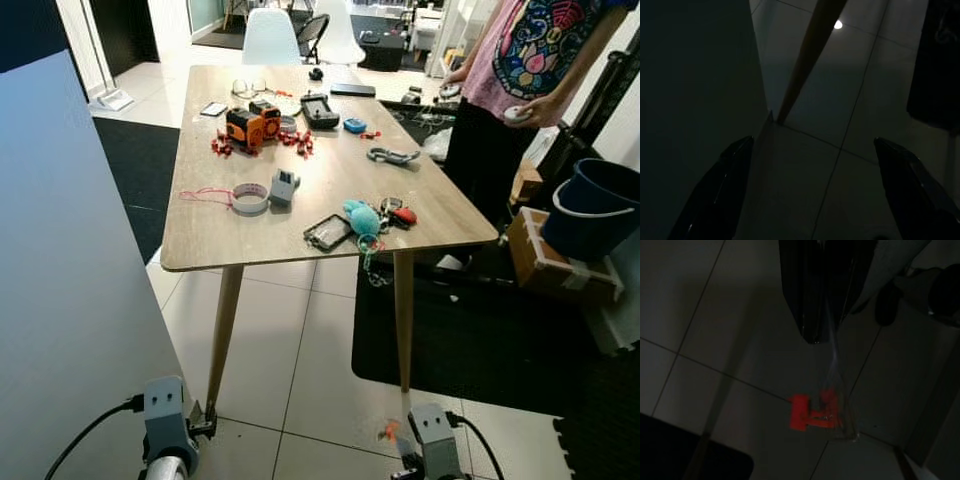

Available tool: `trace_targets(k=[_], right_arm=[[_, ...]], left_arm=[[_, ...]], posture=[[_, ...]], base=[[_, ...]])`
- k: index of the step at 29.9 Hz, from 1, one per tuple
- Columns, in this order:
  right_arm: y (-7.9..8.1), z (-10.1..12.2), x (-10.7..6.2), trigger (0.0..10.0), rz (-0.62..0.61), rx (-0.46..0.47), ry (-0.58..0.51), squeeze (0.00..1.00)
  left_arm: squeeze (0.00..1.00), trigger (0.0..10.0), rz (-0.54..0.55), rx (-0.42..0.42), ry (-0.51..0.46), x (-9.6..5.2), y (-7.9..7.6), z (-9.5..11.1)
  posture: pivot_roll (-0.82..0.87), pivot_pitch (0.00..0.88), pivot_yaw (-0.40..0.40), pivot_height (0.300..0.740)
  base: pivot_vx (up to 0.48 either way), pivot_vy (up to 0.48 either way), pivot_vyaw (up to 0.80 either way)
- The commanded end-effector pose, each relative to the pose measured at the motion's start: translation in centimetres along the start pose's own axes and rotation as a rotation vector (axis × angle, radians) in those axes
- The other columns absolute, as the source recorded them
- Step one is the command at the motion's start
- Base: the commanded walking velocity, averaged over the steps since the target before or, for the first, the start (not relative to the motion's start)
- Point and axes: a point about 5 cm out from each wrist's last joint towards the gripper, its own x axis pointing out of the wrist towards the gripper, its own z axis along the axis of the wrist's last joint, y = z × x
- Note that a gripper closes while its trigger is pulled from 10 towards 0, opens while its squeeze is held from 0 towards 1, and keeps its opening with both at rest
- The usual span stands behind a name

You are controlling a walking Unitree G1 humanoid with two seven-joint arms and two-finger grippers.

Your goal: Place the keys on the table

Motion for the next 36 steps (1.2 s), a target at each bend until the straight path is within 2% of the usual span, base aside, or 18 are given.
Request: trace_targets(k=[1, 10, 36], right_arm=[[-0.28, -0.88, -0.31, 10.0, -0.02, 0.024, 0.027, 0.0], [0.0, -1.28, -0.36, 10.0, -0.025, 0.038, 0.034, 0.0], [0.46, -0.98, -0.1, 10.0, -0.016, 0.031, 0.037, 0.0]], left_arm=[[0.0, 10.0, -0.006, 0.012, 0.014, -0.25, 0.04, -0.49], [0.0, 10.0, -0.016, 0.008, 0.009, -0.18, -0.05, -0.34], [0.0, 10.0, -0.012, 0.014, 0.021, -0.3, 0.41, -0.54]], posture=[[0.03, 0.059, -0.012, 0.74], [0.04, 0.071, -0.001, 0.74], [0.04, 0.076, -0.006, 0.74]], base=[[0.0, 0.0, 0.0], [0.0, -0.15, 0.0], [0.0, -0.332, 0.0]])
